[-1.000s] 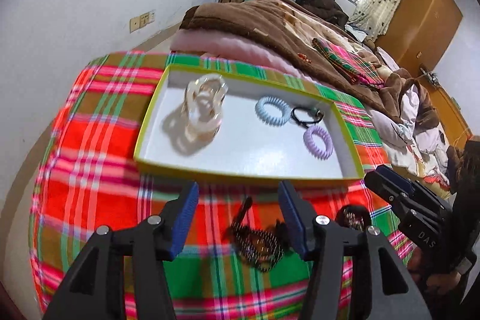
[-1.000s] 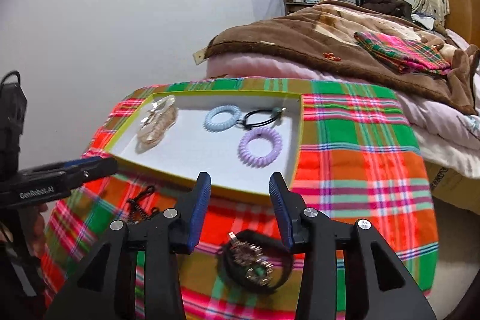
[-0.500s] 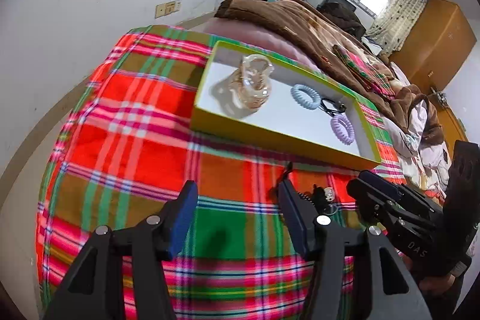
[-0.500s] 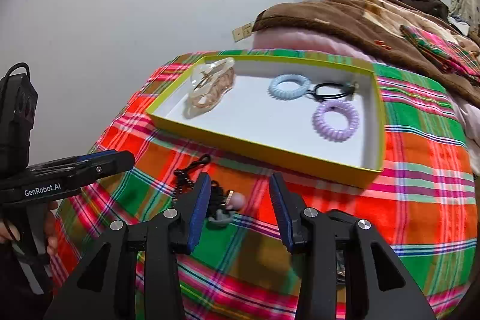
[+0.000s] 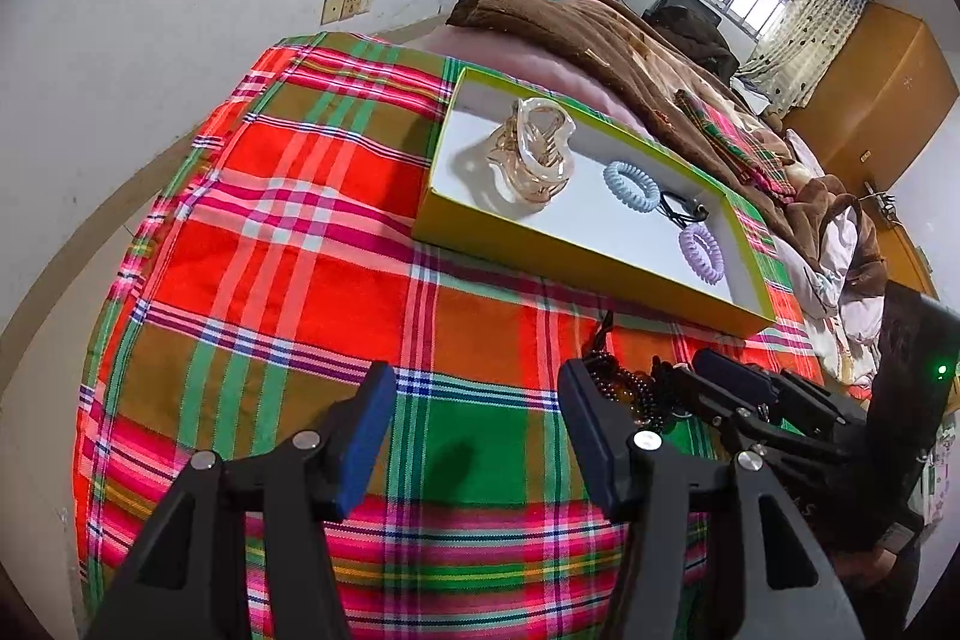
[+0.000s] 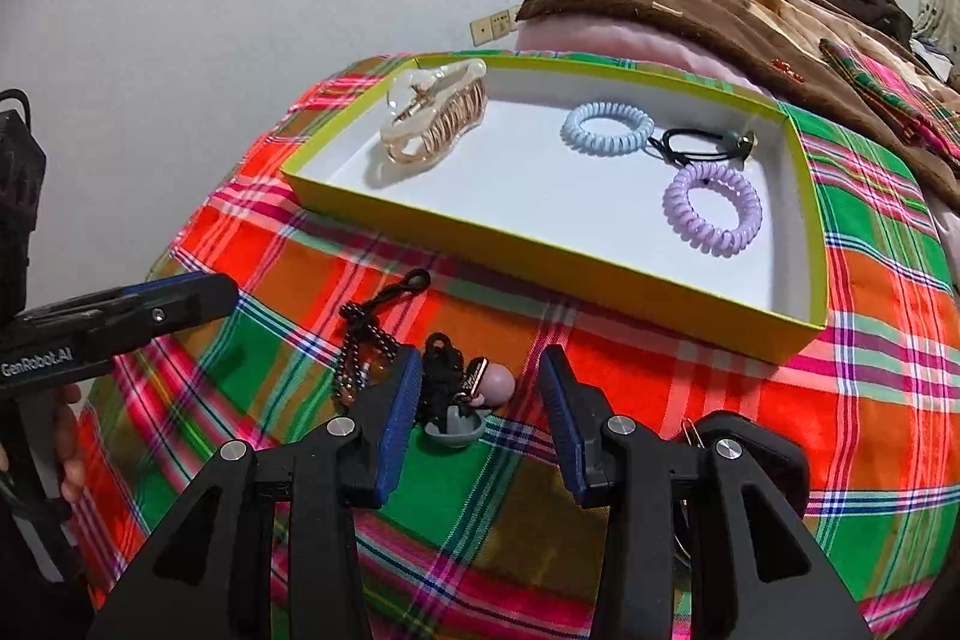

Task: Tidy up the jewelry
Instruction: 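Move both tools down to the items lying on the plaid cloth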

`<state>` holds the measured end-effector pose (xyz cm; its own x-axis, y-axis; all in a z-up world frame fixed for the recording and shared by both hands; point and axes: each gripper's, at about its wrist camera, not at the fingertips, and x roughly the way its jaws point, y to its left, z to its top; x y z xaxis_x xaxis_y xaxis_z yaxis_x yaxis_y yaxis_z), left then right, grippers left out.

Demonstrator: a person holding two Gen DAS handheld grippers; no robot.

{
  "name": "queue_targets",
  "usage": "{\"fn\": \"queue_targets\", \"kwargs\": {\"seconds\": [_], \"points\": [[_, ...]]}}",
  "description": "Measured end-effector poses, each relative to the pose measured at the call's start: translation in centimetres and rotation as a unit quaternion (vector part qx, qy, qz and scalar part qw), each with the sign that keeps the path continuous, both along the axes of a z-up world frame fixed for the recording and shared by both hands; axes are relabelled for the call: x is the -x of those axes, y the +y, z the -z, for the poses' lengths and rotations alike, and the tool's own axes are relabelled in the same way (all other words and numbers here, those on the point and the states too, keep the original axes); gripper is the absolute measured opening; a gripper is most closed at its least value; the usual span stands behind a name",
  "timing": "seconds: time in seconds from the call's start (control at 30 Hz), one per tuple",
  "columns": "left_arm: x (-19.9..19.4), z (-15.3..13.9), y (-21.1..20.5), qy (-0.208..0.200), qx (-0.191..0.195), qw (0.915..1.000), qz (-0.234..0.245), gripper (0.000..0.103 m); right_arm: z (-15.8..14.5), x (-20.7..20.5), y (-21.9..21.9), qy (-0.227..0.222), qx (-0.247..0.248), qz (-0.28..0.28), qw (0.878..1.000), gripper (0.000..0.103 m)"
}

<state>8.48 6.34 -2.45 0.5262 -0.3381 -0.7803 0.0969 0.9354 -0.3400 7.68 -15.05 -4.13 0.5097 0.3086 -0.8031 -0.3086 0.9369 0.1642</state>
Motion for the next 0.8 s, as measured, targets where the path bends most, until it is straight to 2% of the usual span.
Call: {"fn": "queue_targets", "kwargs": {"seconds": [0.33, 0.47, 0.8], "points": [[-0.1, 0.5, -0.3, 0.007, -0.001, 1.0, 0.002, 0.058, 0.4, 0.4, 0.6, -0.01, 0.023, -0.013, 1.0, 0.041], [-0.1, 0.6, -0.7, 0.012, -0.005, 0.9999, 0.004, 0.058, 0.5, 0.6, 0.8, -0.017, 0.042, -0.013, 0.999, 0.034], [-0.3, 1.1, -2.0, 0.023, -0.017, 0.9994, 0.016, 0.058, 0.5, 0.8, 0.7, -0.032, 0.054, -0.027, 0.998, 0.031]]}}
